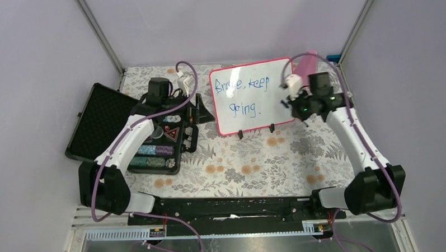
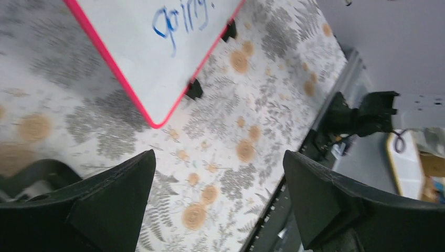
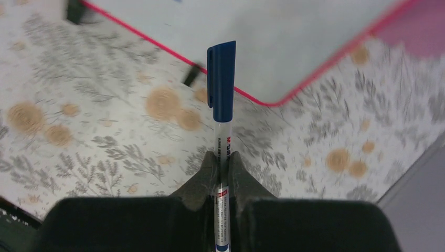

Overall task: Write a sentence on the whiteboard
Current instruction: Place the whiteboard marker at the center of the board.

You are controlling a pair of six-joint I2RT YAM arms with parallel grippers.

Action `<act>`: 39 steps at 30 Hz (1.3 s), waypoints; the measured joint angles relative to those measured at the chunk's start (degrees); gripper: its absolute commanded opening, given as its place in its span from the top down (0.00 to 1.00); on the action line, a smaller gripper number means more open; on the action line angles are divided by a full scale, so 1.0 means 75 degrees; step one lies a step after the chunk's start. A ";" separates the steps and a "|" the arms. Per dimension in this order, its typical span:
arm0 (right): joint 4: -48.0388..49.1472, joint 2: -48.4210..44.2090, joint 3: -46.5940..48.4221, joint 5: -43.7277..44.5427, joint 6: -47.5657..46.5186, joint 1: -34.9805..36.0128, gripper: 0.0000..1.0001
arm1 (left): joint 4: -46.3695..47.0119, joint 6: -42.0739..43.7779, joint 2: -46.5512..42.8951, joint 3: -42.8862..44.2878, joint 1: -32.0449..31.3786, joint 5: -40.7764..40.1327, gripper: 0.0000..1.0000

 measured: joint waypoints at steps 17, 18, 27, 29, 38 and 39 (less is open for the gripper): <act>0.1177 0.1923 -0.1139 -0.0985 0.1364 -0.4266 0.95 | -0.0530 0.0493 -0.0172 0.0545 0.0650 -0.1781 0.01; 0.1311 0.2066 -0.1233 -0.0970 0.1416 -0.4272 0.94 | -0.0542 0.0504 -0.0169 0.0545 0.0670 -0.1786 0.01; 0.2005 0.2964 -0.1413 -0.0935 0.1641 -0.4272 0.84 | -0.0600 0.0533 -0.0166 0.0545 0.0746 -0.1792 0.01; 0.2072 0.3150 -0.1413 -0.0930 0.1664 -0.4272 0.84 | -0.0638 0.0562 -0.0163 0.0545 0.0766 -0.1789 0.01; 0.2209 0.3398 -0.1411 -0.0886 0.1775 -0.4287 0.55 | -0.0667 0.0600 0.0017 0.0545 0.0903 -0.1766 0.01; 0.2203 0.3389 -0.1411 -0.0906 0.1795 -0.4287 0.54 | -0.0670 0.0600 0.0020 0.0545 0.0915 -0.1763 0.01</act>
